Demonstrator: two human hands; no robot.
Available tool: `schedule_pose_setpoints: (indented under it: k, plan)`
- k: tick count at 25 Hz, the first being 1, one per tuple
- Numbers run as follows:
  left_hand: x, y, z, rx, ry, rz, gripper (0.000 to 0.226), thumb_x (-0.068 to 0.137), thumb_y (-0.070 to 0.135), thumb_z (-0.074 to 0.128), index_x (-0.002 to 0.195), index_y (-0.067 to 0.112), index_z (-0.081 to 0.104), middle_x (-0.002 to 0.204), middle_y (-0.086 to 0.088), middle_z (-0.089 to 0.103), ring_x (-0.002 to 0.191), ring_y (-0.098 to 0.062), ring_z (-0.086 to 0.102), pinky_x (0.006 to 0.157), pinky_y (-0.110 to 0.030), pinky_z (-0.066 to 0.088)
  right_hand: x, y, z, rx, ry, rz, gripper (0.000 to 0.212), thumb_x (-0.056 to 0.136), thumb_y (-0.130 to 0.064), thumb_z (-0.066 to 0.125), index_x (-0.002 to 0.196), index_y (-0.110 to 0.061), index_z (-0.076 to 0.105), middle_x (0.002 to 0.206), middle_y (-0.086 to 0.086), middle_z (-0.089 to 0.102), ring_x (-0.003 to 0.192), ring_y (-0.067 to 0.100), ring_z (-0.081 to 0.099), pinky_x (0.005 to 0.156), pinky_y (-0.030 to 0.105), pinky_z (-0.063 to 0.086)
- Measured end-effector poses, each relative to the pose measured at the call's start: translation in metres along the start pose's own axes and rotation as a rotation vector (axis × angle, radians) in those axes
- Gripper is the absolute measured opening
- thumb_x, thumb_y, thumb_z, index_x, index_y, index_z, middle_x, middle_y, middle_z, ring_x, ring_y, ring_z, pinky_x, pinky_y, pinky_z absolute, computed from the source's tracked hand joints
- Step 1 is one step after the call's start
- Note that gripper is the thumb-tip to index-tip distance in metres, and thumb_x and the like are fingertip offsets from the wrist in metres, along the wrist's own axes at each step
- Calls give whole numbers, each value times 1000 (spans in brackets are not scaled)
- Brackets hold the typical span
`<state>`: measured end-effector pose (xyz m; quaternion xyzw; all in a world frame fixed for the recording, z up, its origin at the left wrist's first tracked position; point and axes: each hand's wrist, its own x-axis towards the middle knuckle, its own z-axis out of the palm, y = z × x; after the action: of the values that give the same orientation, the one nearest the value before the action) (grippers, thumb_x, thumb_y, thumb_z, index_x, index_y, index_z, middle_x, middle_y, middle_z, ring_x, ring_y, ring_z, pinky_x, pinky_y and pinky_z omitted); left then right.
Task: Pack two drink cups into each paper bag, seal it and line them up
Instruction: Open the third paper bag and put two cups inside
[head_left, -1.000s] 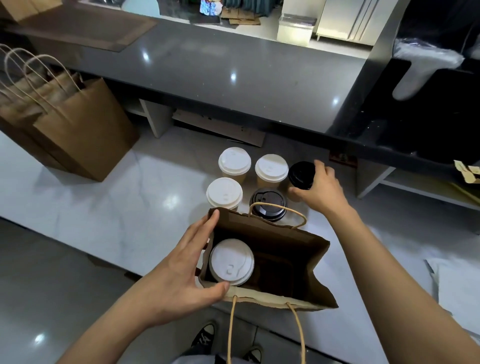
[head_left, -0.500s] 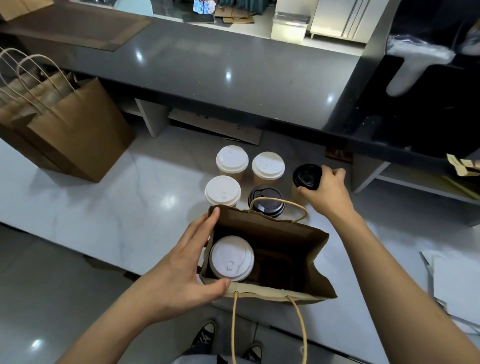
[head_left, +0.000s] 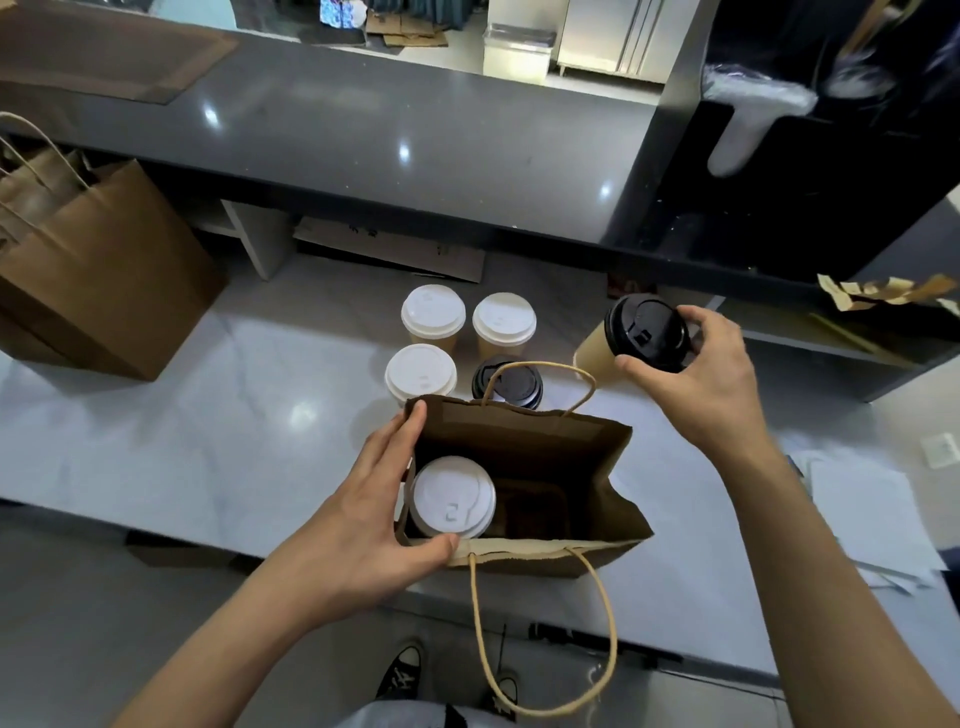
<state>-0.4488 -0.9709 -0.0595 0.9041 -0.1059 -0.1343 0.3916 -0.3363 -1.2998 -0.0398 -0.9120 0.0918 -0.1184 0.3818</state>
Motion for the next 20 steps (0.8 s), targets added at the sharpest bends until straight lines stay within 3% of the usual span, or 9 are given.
schedule_pose_setpoints:
  k: [4,7,13,15,18,20]
  plan:
    - [1,-1,-1,-4,-8,13,113,74,59,71,150,59,-14,161,28,1,144,-2,26,112,-29,38,-25,-14,-34,83,51,-26,83,77,-36,87,147,-25,42,132,-10,51,117,6,50,81,4,36]
    - [1,-1,-2,5,-11,15,114,67,69,63,150,58,-15,161,28,1,142,-4,28,111,-30,39,-46,-21,-56,108,80,-37,86,77,-39,86,150,-31,41,137,-4,49,119,8,51,86,9,38]
    - [0,-2,-1,-12,-7,6,114,69,65,67,149,59,-14,160,30,-1,140,-4,30,106,-33,47,-89,-31,-90,195,-16,-34,85,61,-59,88,137,-41,52,135,-1,56,119,19,59,90,29,49]
    - [-1,-2,-1,-1,-10,5,114,68,66,65,149,60,-15,160,29,-1,142,-5,29,107,-33,46,-102,-32,-95,206,-81,-34,82,62,-60,88,134,-44,53,131,-6,58,117,15,60,91,34,51]
    - [0,-2,-1,4,-19,0,115,72,63,68,149,58,-17,161,27,-3,144,-9,29,107,-34,46,-113,-35,-96,218,-145,-59,78,59,-56,83,131,-47,53,123,-16,60,110,2,61,88,28,51]
    - [0,-2,-2,15,-23,-4,115,75,60,70,149,57,-18,162,26,-4,144,-10,29,107,-33,45,-116,-38,-98,239,-143,-87,76,58,-53,80,130,-48,54,122,-16,61,111,1,61,86,27,57]
